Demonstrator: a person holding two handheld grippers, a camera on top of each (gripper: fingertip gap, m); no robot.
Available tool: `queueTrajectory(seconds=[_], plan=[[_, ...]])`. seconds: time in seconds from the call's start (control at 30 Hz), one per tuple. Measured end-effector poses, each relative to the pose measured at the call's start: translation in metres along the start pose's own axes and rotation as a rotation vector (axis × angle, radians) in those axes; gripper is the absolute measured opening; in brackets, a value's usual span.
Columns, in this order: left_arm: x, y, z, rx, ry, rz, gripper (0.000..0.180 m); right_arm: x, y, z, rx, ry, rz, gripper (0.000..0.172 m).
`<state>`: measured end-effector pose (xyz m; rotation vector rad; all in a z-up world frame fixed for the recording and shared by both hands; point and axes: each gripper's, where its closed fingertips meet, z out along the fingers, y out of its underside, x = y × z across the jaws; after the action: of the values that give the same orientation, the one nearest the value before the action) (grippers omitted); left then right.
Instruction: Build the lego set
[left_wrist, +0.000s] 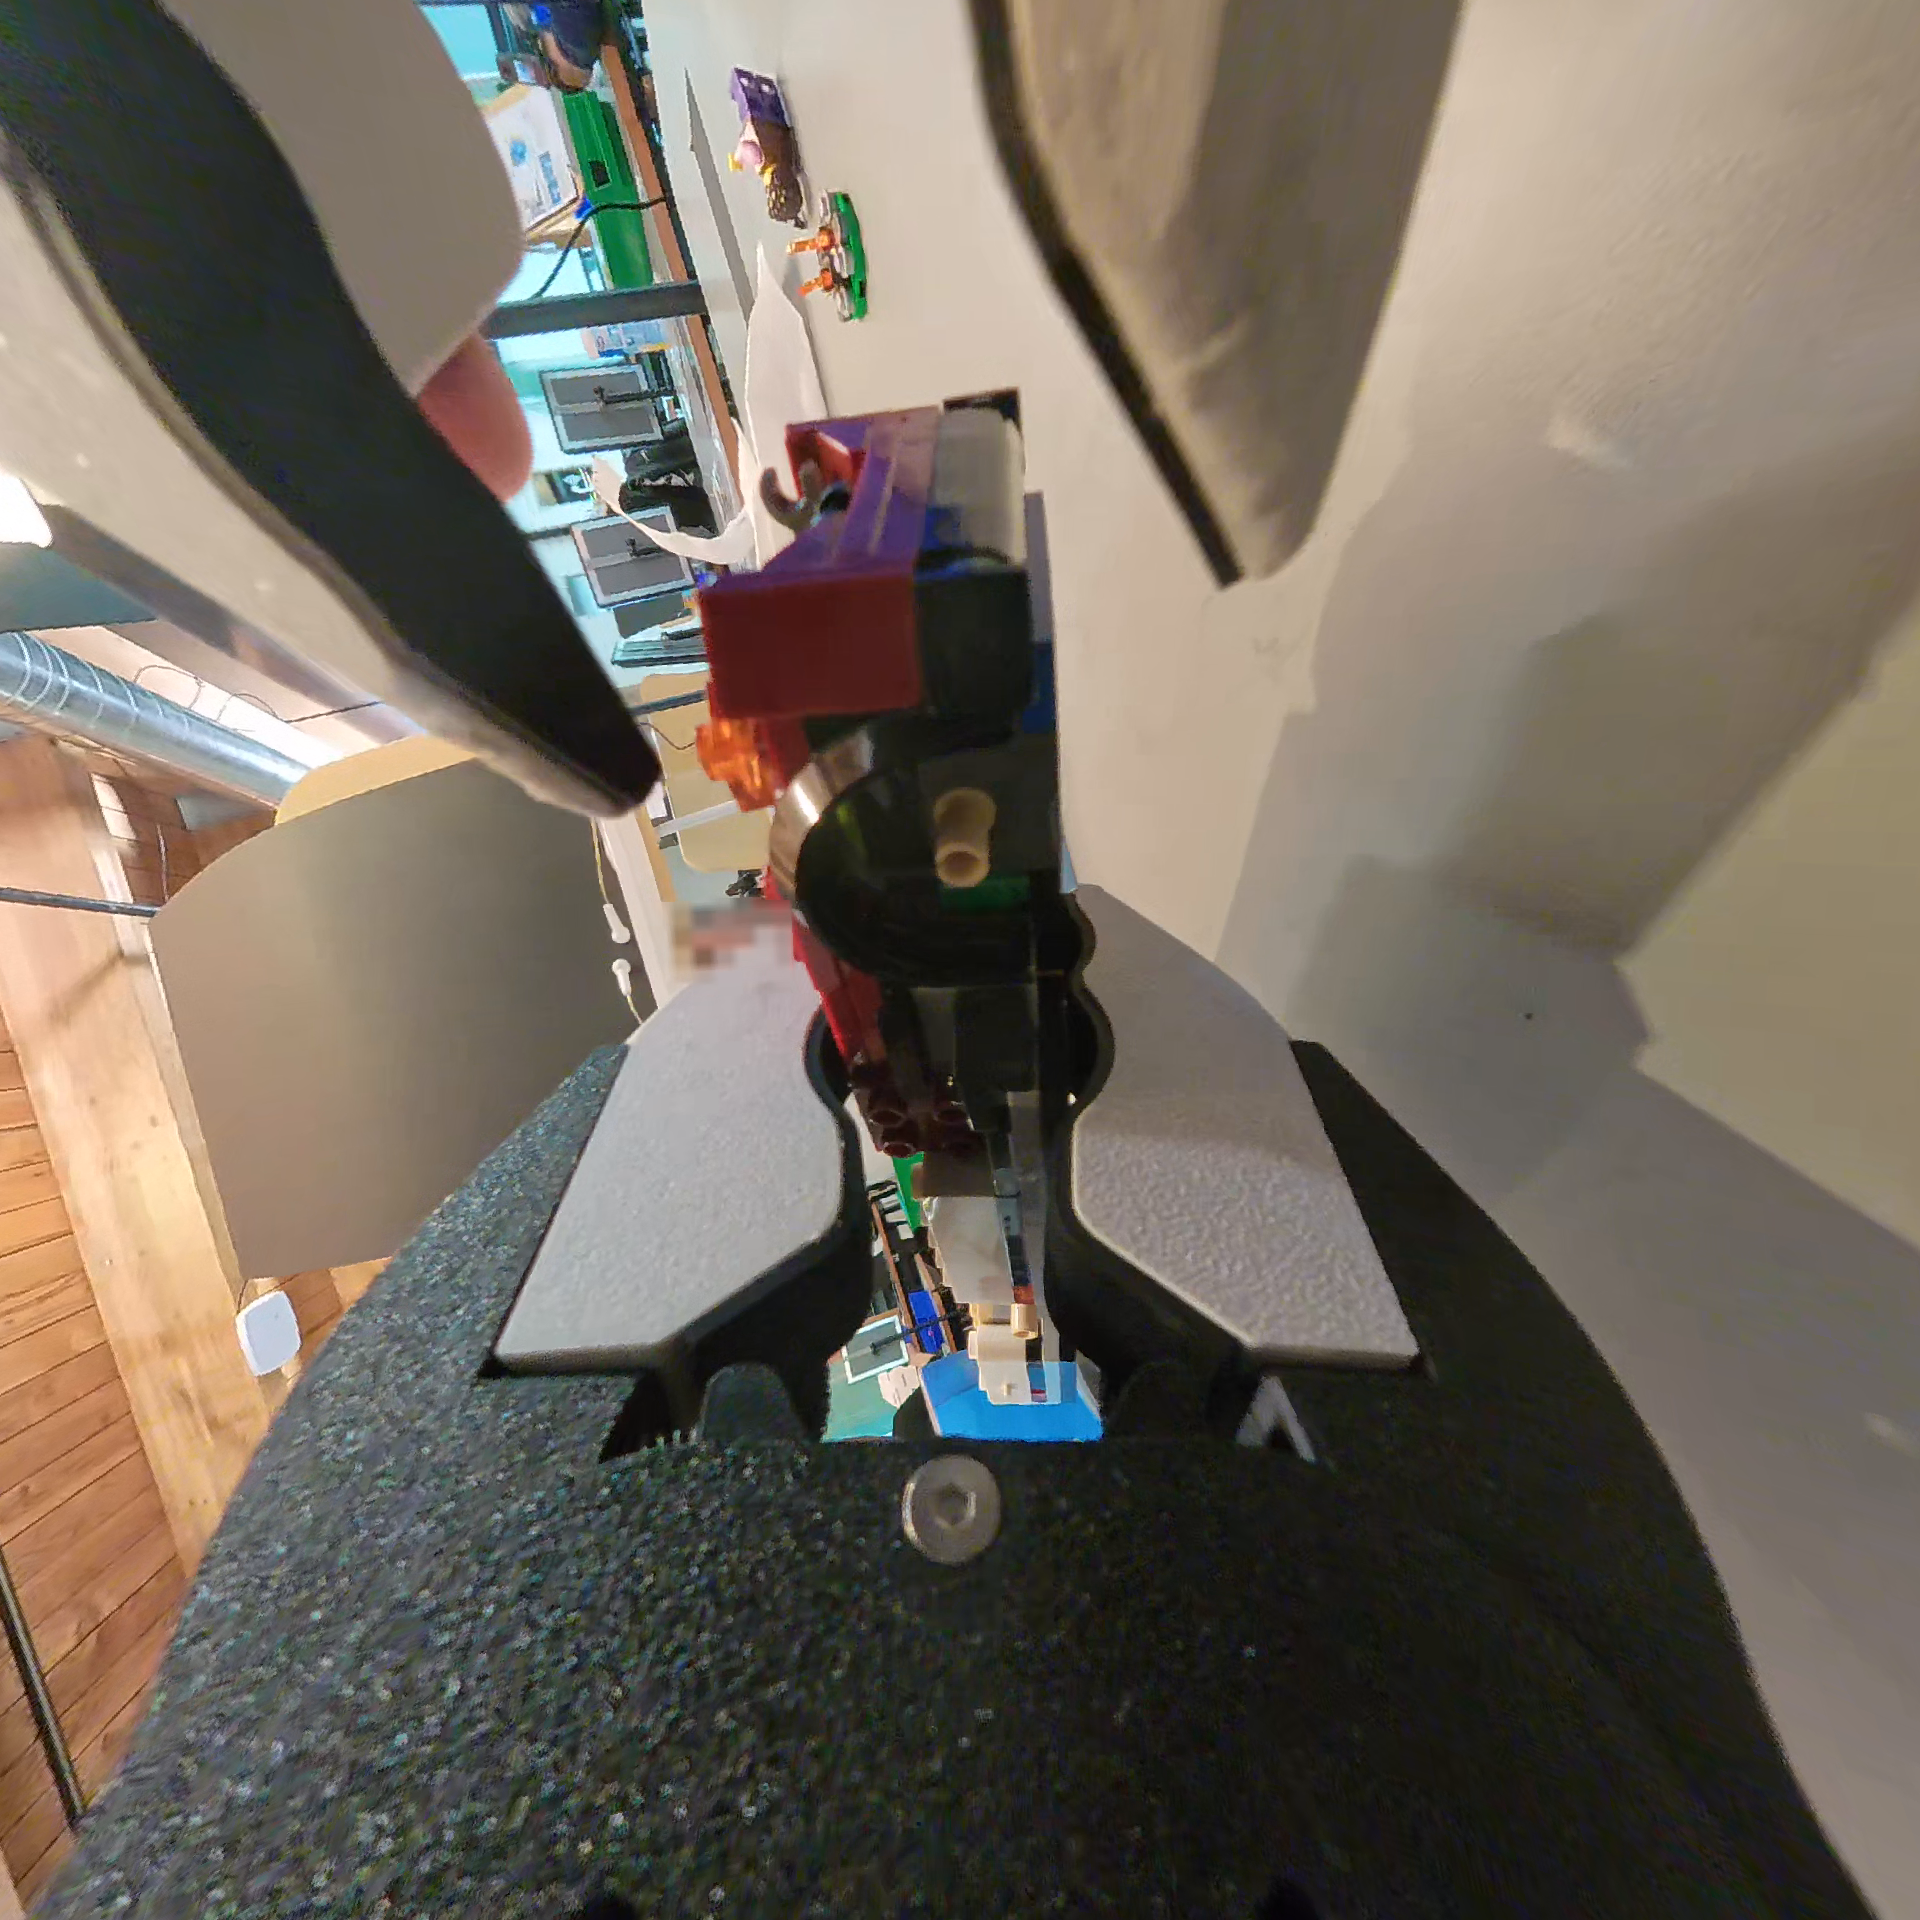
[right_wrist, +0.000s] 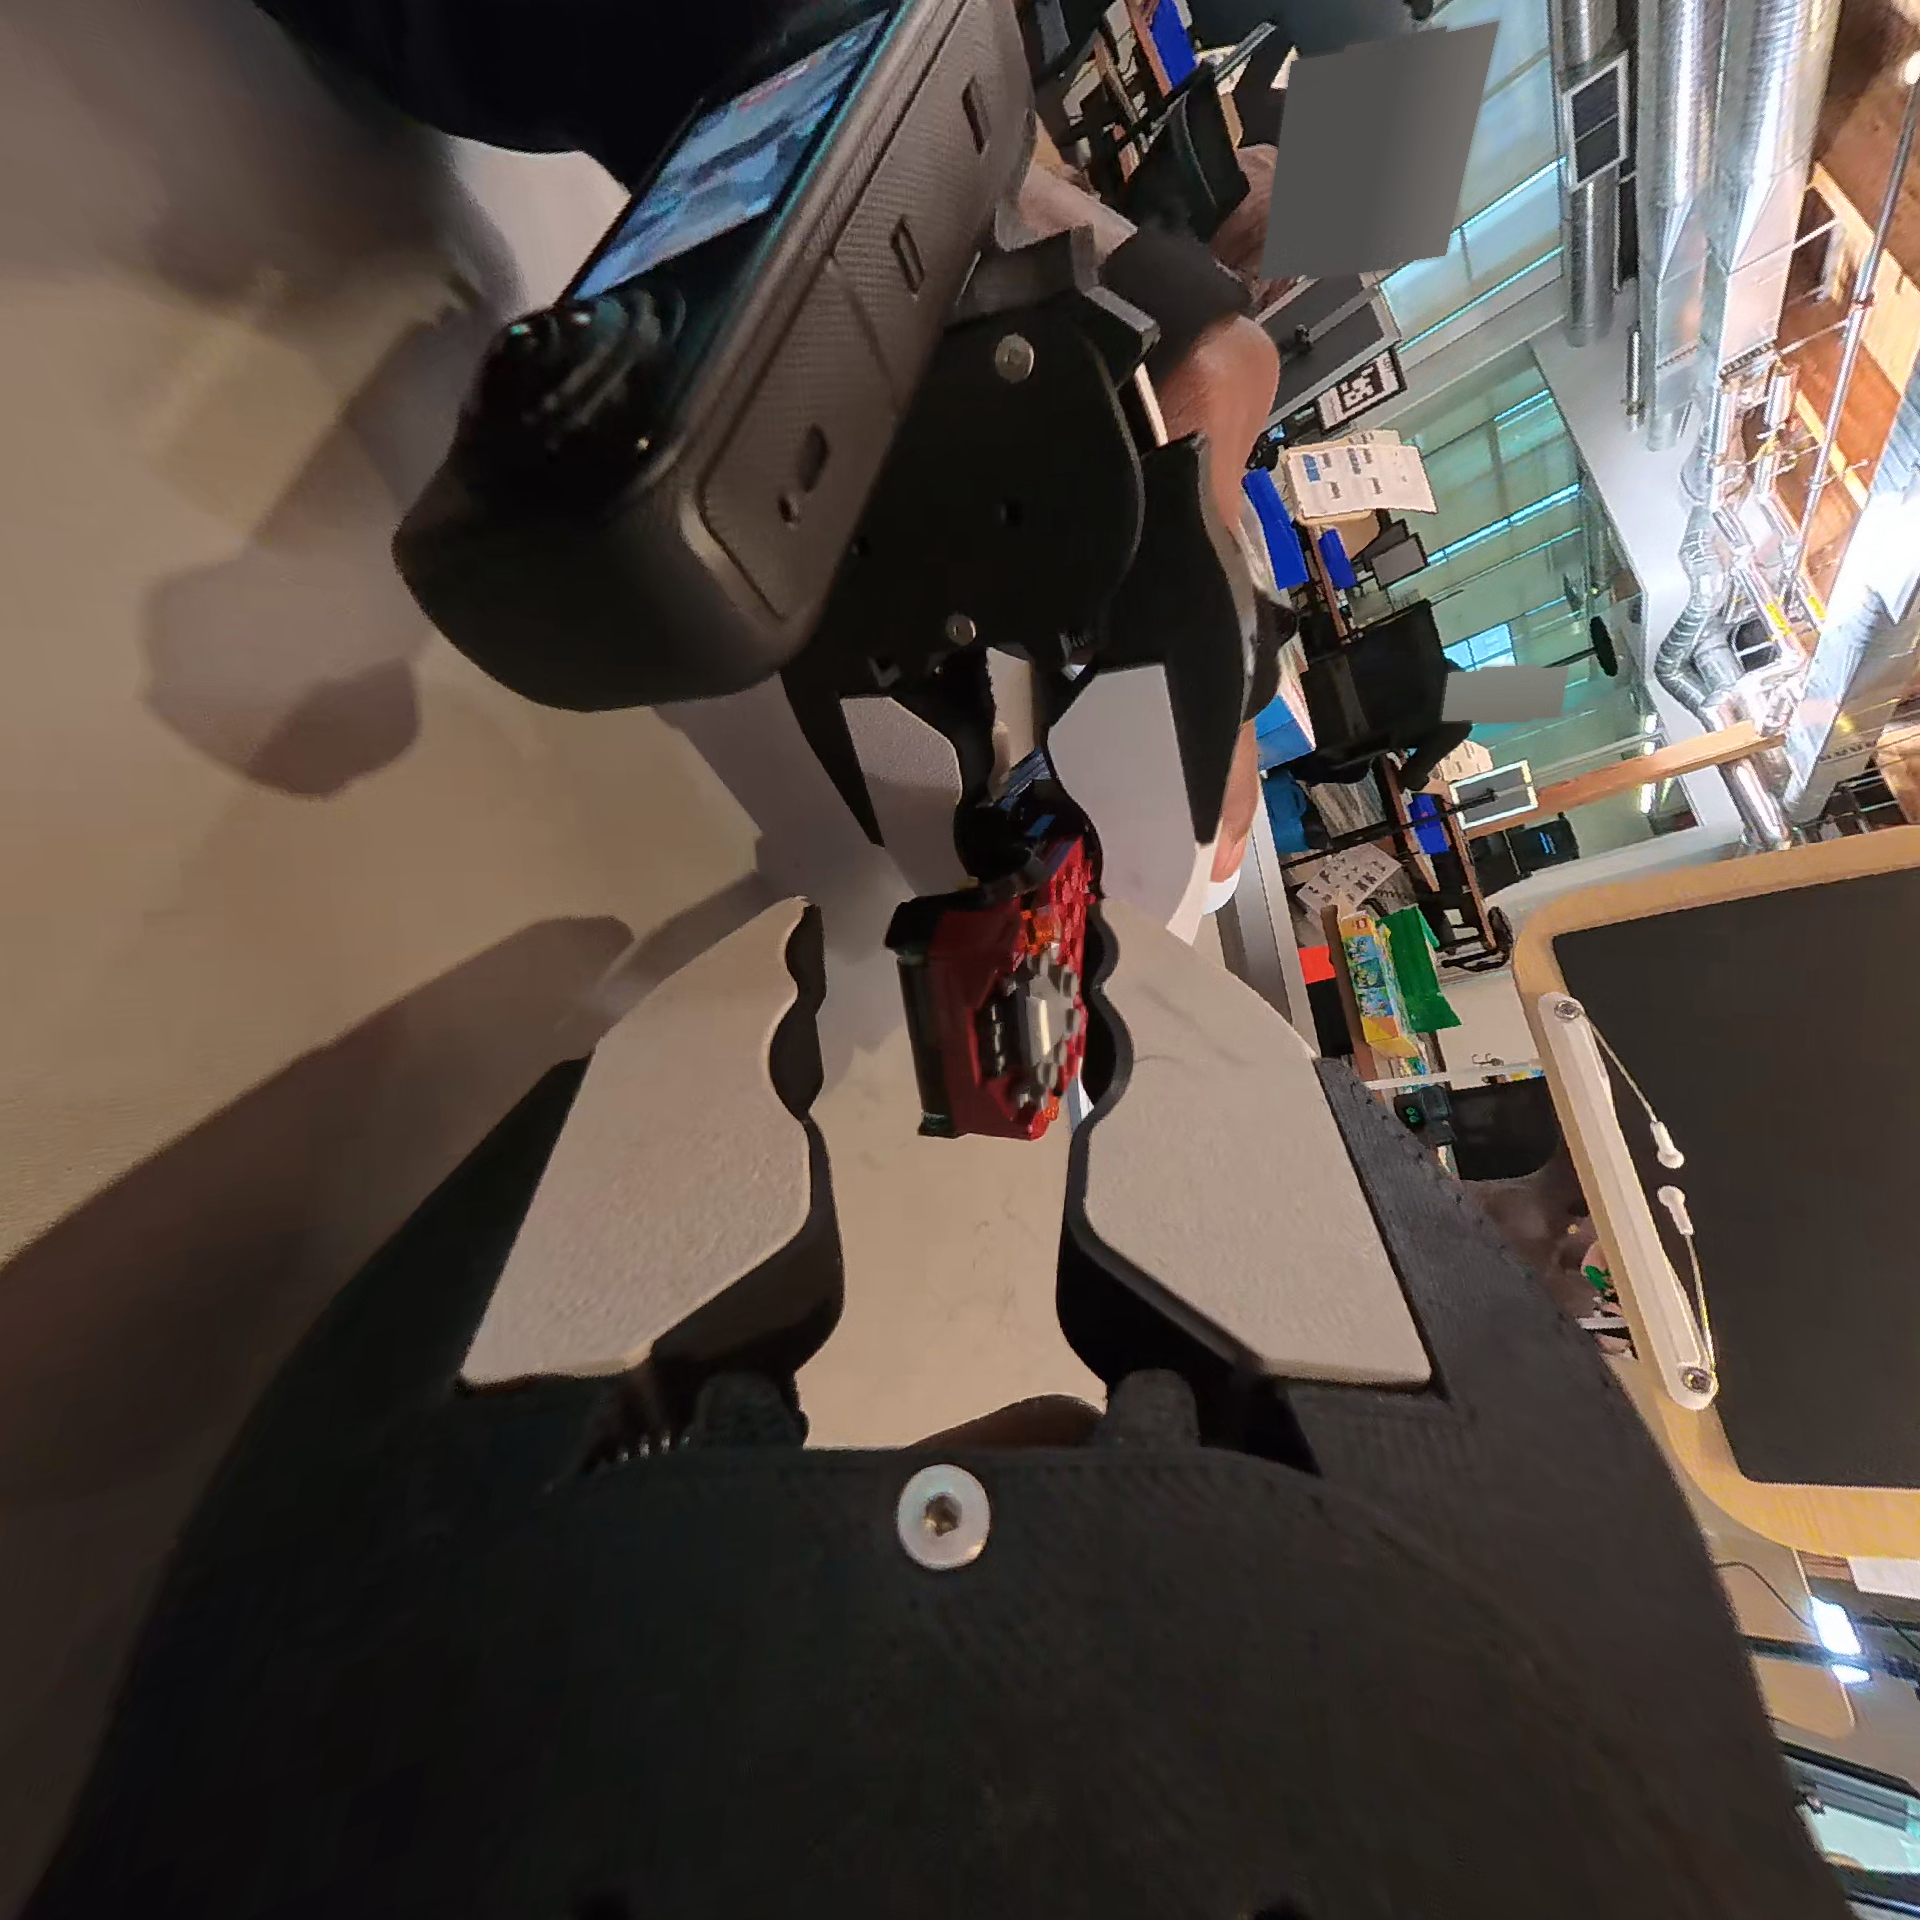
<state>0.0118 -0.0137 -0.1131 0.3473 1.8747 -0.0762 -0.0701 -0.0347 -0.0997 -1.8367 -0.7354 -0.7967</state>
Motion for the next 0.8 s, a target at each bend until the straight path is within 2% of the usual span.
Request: queueTrajectory(seconds=[0.57,0.8], plan=[[-0.003,-0.008,0.005,0.029,0.020,-0.006,0.036,-0.001,0.004,0.004,-0.014,0.011,-0.019,0.034],[-0.003,-0.011,0.005,0.040,0.020,-0.009,0.036,-0.002,0.002,0.003,0.013,0.000,-0.003,0.033]])
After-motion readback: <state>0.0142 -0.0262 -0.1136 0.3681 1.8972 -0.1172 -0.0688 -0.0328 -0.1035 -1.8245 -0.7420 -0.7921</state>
